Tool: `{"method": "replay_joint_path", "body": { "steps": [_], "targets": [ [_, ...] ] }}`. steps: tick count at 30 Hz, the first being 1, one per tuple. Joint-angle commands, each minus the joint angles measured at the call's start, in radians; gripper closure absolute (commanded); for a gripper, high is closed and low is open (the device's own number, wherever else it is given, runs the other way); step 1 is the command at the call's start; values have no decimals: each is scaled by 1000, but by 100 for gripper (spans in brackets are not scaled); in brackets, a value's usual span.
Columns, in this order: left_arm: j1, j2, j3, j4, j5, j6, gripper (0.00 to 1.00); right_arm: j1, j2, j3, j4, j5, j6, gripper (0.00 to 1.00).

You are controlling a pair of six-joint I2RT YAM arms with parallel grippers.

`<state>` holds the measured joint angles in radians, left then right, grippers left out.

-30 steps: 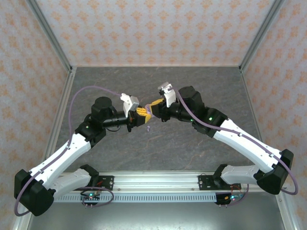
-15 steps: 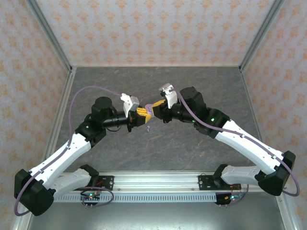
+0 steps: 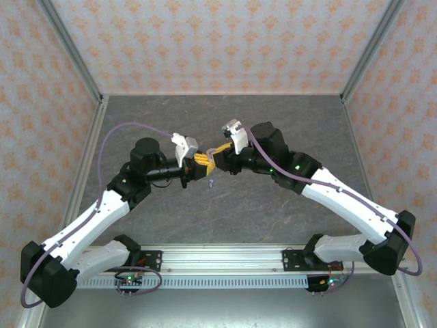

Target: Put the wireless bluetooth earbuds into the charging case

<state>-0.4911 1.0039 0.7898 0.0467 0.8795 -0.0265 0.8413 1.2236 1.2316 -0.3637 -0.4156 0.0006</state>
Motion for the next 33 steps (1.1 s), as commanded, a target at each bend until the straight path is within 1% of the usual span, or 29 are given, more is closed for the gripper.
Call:
{"method": "replay_joint_path", "body": {
  "steps": [1,6,9,13,16,20,22,27,33],
  "targets": [
    [-7,-13,17,40,23,8,91,-2,0,47,-30,18,15,68],
    [-6,-17,10,38,14,12,91,-29,-34,70,-50,45,61,56],
    [-7,-23,5,33,-3,17,91,-56,-70,69,-49,51,104,51],
    [-7,-38,-9,30,-52,19,91,-95,-88,64,-74,91,150,50],
    [-7,-70,-24,23,-115,27,91,-129,-80,46,-110,132,188,50],
    [-7,-140,-46,-10,-207,48,95,-151,-45,7,-149,184,249,50],
    [-6,-174,-49,-40,-236,65,95,-151,16,-11,-161,185,275,50],
    [-7,-235,-41,-105,-270,98,95,-141,207,-23,-165,127,352,51],
    [-7,-269,-29,-147,-283,114,95,-72,463,35,-175,159,390,50]
  ]
}}
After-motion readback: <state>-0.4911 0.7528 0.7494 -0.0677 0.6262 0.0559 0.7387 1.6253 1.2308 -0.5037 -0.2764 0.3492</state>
